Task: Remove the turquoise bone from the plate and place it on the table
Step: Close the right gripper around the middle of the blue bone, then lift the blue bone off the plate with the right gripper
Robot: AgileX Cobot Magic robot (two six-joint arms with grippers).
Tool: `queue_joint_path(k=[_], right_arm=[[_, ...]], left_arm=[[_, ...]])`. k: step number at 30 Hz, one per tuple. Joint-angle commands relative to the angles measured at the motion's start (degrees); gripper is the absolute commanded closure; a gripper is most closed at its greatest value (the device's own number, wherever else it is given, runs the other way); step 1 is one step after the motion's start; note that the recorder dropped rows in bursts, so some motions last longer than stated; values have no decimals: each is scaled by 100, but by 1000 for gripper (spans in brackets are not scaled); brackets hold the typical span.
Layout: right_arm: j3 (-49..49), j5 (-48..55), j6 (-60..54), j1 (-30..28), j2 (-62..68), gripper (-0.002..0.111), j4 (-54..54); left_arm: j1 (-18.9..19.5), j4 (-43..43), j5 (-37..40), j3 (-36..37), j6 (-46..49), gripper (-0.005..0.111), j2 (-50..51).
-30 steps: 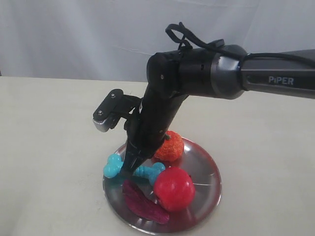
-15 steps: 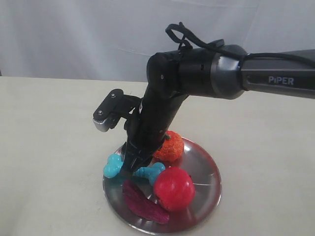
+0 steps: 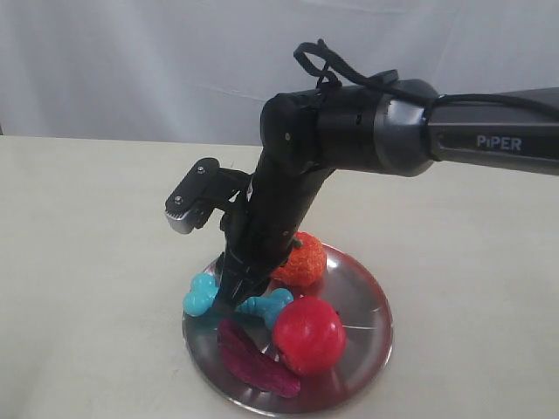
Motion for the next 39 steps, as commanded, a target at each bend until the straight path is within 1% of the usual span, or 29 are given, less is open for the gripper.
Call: queue_joint_path(k=[1, 8, 15, 36, 39], right_arm=[[-29, 0, 6, -3, 45, 63, -51], [-29, -149, 6, -3, 242, 63, -145], [-29, -578, 6, -3, 563, 63, -176], [-18, -864, -2, -3, 1035, 63, -220], [-18, -864, -2, -3, 1035, 66, -220]], left_arm=[[-13, 4, -4, 19, -12, 107, -7], [-13, 4, -4, 19, -12, 107, -7], [-13, 4, -4, 19, -12, 107, -7], [-13, 4, -4, 19, -12, 107, -7], [-13, 4, -4, 19, -12, 107, -7]])
